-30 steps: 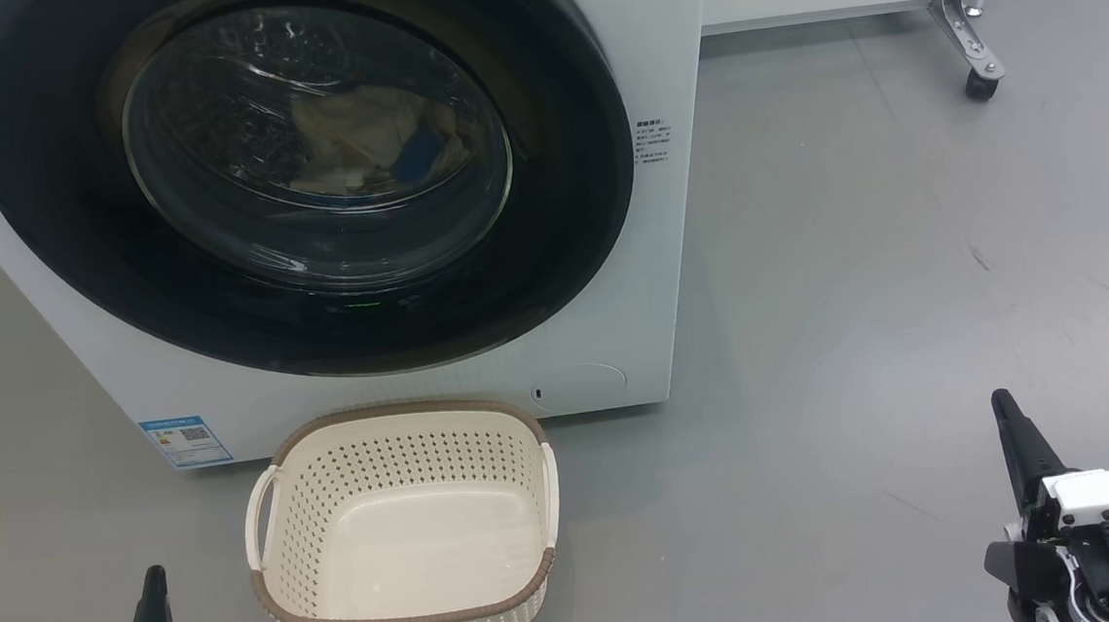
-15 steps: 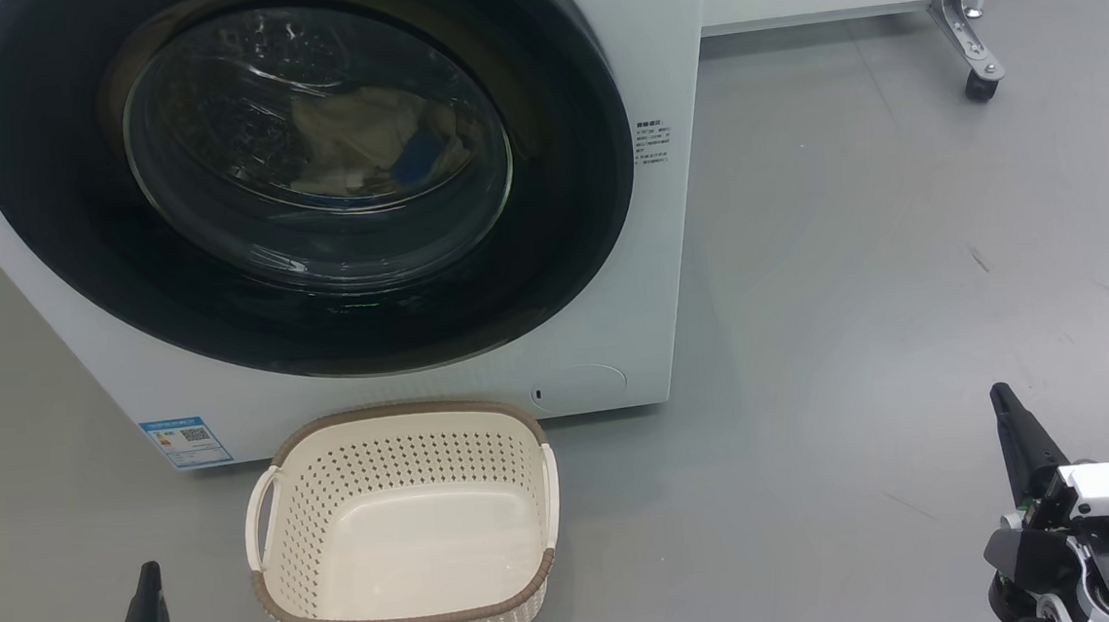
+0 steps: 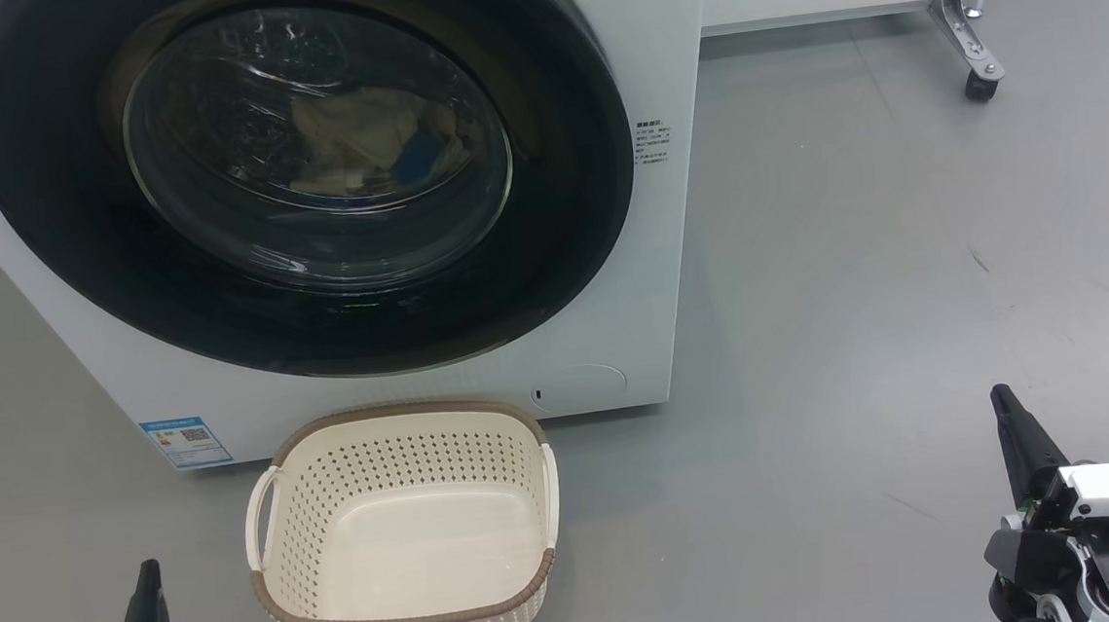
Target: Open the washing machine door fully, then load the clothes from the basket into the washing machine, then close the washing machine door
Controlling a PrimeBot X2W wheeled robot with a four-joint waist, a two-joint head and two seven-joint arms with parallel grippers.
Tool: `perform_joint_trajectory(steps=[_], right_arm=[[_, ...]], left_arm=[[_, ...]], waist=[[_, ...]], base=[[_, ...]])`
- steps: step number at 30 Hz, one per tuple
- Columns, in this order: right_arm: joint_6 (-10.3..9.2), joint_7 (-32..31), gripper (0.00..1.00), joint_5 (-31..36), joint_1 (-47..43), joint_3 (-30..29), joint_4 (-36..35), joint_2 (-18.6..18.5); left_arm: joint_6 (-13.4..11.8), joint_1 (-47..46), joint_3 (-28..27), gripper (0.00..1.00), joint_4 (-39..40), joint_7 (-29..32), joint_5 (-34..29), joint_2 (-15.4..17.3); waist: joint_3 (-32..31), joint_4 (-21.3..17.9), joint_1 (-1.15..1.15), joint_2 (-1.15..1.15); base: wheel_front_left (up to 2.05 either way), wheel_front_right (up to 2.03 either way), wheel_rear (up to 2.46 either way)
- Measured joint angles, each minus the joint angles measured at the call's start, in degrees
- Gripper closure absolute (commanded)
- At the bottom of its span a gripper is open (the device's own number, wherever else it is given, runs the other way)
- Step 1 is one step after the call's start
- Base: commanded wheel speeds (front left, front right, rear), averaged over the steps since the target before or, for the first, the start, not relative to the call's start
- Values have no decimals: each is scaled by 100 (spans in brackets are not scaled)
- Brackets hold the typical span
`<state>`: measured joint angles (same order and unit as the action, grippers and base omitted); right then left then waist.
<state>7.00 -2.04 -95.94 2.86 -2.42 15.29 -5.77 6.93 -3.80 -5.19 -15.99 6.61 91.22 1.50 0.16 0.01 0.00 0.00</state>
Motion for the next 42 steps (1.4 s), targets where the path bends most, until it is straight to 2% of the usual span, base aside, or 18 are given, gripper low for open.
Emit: perform_joint_trajectory(steps=[42], right_arm=[[2, -25, 100, 0, 21, -32, 53, 21]], left_arm=[[0, -1, 4, 100, 19, -1, 0, 1]], waist=[[-1, -1, 0, 0]], base=[[0, 0, 0]])
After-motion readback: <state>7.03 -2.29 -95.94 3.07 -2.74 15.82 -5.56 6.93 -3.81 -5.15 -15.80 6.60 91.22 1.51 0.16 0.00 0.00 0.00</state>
